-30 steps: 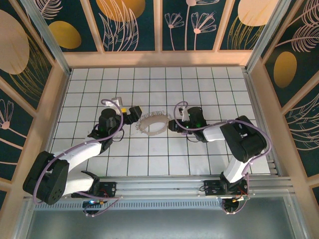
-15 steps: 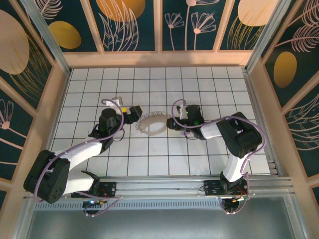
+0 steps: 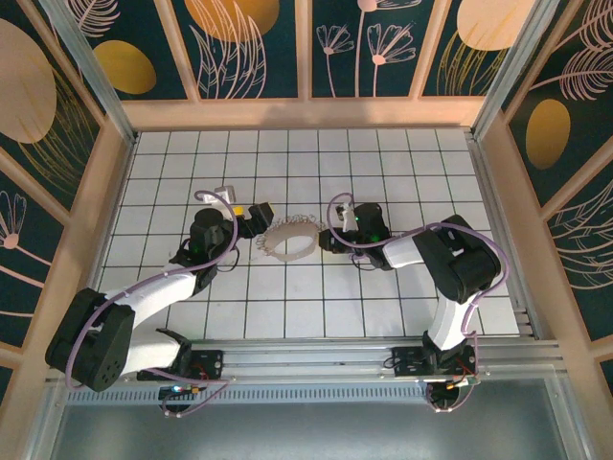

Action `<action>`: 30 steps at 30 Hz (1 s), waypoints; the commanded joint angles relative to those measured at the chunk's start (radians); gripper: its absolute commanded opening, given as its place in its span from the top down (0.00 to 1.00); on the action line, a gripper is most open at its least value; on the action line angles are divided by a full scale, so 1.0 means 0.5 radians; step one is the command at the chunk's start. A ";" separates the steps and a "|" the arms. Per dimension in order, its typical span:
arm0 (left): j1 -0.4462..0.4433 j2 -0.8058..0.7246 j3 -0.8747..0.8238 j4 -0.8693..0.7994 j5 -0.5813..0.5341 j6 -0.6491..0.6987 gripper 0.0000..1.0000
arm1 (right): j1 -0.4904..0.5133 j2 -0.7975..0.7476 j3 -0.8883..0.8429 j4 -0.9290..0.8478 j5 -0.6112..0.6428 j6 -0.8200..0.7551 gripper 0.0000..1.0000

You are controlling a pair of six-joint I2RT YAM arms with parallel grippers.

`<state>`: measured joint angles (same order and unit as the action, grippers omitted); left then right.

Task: Put the keys on the keyring

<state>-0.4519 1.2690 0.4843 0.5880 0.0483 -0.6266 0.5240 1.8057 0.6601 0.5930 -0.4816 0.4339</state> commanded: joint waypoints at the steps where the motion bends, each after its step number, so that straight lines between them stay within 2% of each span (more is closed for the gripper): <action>1: -0.014 0.017 0.011 0.082 0.027 -0.005 0.03 | 0.027 -0.013 -0.033 0.081 -0.064 0.034 0.72; 12: -0.014 0.035 -0.004 0.109 0.029 -0.018 0.03 | 0.037 -0.117 -0.075 0.050 -0.041 0.010 0.72; 14: -0.014 0.042 -0.004 0.112 0.038 -0.022 0.03 | 0.035 -0.141 -0.081 0.044 -0.001 0.007 0.70; 18: -0.014 0.055 0.001 0.118 0.047 -0.026 0.03 | 0.035 -0.151 -0.037 -0.014 0.018 -0.019 0.59; 30: -0.017 0.064 0.007 0.112 0.054 -0.025 0.03 | 0.035 -0.006 0.113 -0.039 0.026 -0.026 0.57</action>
<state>-0.4530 1.2972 0.4843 0.6033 0.0681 -0.6334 0.5350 1.7718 0.6834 0.5758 -0.4755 0.4282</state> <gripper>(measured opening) 0.974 0.433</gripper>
